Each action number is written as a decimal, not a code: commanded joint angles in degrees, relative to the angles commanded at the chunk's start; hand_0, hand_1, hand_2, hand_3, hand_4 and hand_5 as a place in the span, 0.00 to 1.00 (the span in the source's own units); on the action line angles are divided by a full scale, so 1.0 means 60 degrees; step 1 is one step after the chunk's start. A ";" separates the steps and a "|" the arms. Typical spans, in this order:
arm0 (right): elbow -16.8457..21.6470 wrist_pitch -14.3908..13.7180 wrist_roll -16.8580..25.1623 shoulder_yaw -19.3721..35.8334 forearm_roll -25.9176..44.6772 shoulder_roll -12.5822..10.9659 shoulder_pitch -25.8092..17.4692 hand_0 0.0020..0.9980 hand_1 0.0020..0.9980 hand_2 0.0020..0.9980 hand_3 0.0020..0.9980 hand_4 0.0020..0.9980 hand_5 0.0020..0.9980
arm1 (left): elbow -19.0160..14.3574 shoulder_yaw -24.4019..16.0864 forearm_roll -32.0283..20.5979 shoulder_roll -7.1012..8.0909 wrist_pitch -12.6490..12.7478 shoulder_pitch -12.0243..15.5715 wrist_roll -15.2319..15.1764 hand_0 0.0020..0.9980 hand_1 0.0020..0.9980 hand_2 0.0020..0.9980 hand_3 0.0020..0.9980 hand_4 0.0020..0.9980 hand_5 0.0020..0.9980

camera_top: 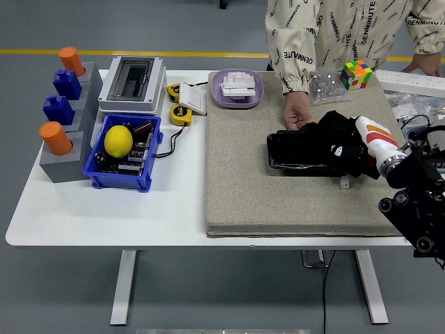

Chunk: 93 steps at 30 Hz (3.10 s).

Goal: Pick the rag up,wipe the panel,place it on the desk

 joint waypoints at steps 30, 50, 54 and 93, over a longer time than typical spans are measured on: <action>-0.0137 0.0106 -0.0065 0.0654 -0.0193 -0.1004 -0.0343 0.40 0.46 0.50 0.49 0.74 0.18 | 0.0003 0.0045 -0.0015 -0.0005 -0.0004 0.0076 -0.0008 0.61 0.64 0.65 0.56 0.63 0.44; -0.0048 0.0056 -0.0049 0.0447 -0.0211 -0.0423 -0.0126 0.40 0.46 0.50 0.49 0.74 0.18 | 0.0007 0.0003 0.0006 0.0000 -0.0003 0.0073 -0.0008 0.61 0.64 0.66 0.56 0.63 0.44; -0.0081 0.0025 -0.0026 0.0447 -0.0184 -0.0157 -0.0054 0.40 0.46 0.50 0.49 0.74 0.18 | 0.0004 0.0017 -0.0001 -0.0005 -0.0007 0.0065 -0.0006 0.61 0.64 0.66 0.56 0.63 0.44; -0.0054 -0.0101 0.0118 -0.0677 0.0086 0.1877 0.0566 0.40 0.46 0.50 0.49 0.74 0.18 | 0.0019 0.0044 -0.0006 0.0024 0.0005 0.0013 0.0006 0.61 0.64 0.65 0.56 0.63 0.44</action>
